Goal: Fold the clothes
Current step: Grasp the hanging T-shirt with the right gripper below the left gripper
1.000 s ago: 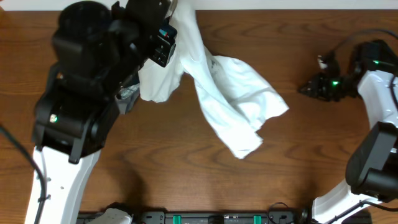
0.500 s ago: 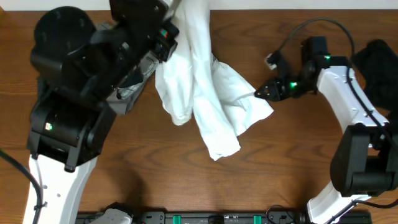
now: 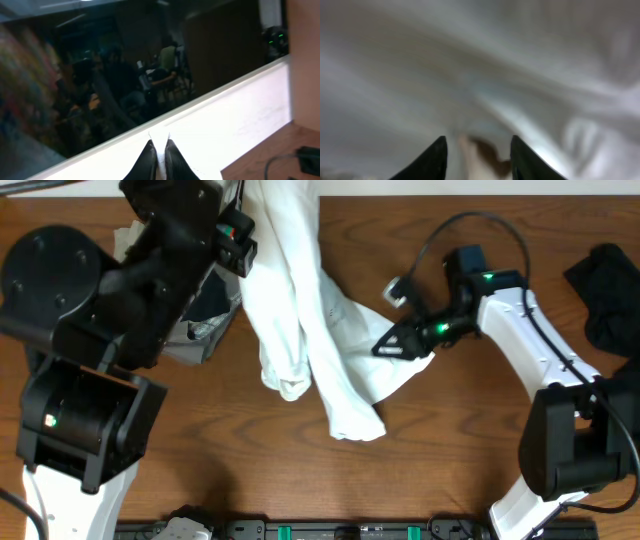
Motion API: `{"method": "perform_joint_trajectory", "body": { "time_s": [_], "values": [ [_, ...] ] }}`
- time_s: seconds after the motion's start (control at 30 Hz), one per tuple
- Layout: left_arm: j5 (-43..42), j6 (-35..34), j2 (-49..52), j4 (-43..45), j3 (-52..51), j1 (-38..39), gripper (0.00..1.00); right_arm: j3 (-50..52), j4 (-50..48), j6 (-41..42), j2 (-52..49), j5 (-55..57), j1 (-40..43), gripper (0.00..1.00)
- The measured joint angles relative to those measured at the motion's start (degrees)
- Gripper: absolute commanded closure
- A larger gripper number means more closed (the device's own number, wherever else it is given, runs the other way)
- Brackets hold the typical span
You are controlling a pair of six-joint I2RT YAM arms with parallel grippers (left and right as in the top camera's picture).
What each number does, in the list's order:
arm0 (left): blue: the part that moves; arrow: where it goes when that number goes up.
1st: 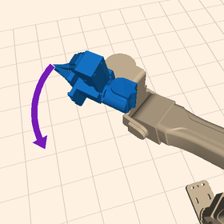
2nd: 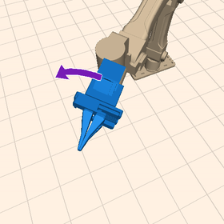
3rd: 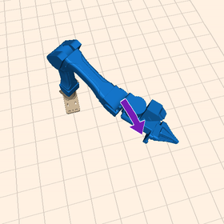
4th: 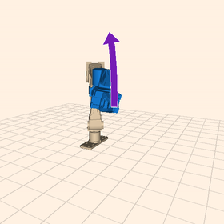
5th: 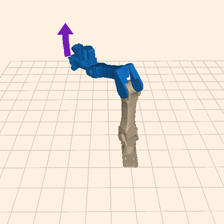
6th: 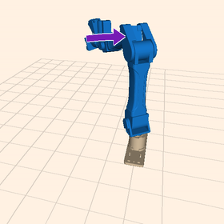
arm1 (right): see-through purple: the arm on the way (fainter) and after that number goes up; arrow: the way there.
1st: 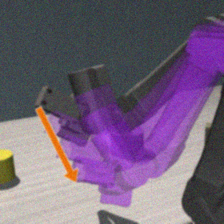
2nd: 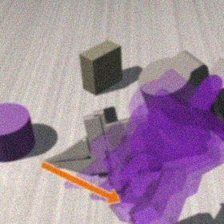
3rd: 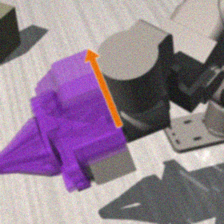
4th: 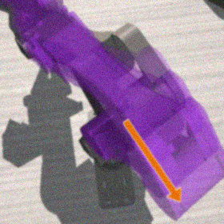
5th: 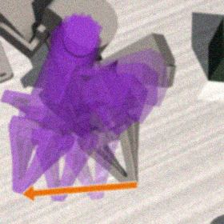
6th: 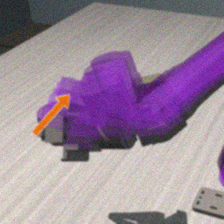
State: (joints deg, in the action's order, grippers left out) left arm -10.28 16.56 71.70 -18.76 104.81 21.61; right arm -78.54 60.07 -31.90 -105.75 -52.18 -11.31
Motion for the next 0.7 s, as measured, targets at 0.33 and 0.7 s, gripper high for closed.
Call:
{"method": "perform_joint_trajectory", "body": {
  "time_s": [0.33,0.7],
  "values": [
    [6.73,1.75,0.28,-0.09,0.00,0.00,0.94,0.02,16.17,-18.80,0.00,-0.46,-8.55,0.43],
    [7.72,1.95,0.28,-0.09,0.00,0.00,0.94,0.17,-14.05,0.42,0.00,8.39,-20.90,0.46]
  ]
}}
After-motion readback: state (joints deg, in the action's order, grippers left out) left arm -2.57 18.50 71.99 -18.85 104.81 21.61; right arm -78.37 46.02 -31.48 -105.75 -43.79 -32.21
